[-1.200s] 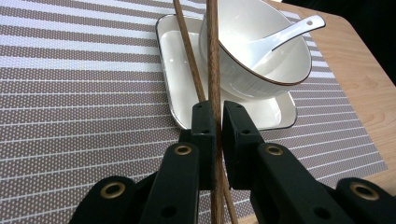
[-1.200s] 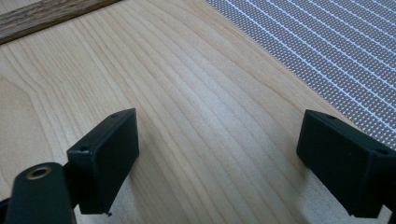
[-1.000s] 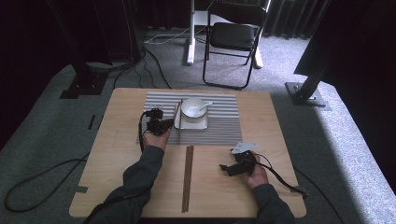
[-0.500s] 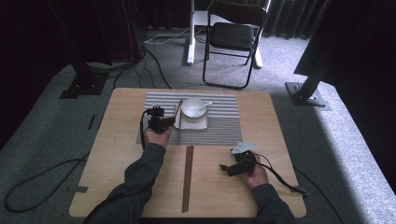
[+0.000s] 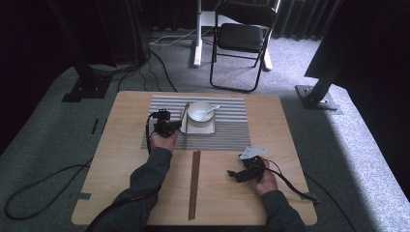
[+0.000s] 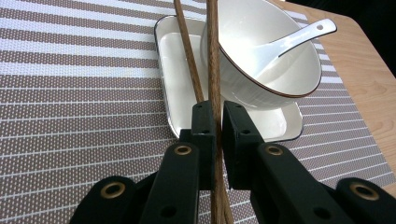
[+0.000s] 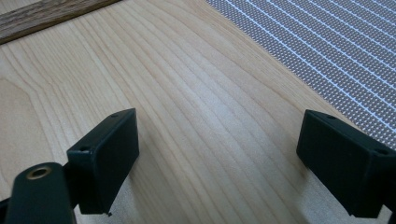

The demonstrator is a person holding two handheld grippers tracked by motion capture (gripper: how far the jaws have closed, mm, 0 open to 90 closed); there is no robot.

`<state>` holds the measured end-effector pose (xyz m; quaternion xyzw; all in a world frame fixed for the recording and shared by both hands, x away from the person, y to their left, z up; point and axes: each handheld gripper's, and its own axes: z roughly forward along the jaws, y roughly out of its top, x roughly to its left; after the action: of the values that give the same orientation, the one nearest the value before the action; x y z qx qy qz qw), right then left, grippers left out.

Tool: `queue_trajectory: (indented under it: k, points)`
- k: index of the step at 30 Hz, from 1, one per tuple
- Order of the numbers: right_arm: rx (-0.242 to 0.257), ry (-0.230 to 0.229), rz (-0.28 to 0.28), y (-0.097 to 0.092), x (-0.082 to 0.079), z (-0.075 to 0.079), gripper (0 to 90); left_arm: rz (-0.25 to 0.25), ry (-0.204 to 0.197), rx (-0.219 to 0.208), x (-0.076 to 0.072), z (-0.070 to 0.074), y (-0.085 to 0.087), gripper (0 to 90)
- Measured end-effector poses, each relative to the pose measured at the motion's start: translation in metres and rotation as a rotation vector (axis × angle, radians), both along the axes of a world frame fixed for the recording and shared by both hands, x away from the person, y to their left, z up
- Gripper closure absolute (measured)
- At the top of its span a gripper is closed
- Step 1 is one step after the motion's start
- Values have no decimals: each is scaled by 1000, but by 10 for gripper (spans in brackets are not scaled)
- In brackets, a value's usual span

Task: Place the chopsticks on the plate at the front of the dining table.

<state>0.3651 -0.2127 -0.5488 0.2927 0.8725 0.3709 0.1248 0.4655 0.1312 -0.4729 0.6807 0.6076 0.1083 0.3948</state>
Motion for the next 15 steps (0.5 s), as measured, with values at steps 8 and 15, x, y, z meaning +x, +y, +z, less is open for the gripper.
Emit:
queue_trajectory:
  k: [8, 15]
  points:
    - [0, 0, 0, 0, 0, 0, 122, 2, 0, -7, 1, 1, -2, 841]
    - [0, 0, 0, 0, 0, 0, 122, 6, 0, -12, 2, 1, -3, 842]
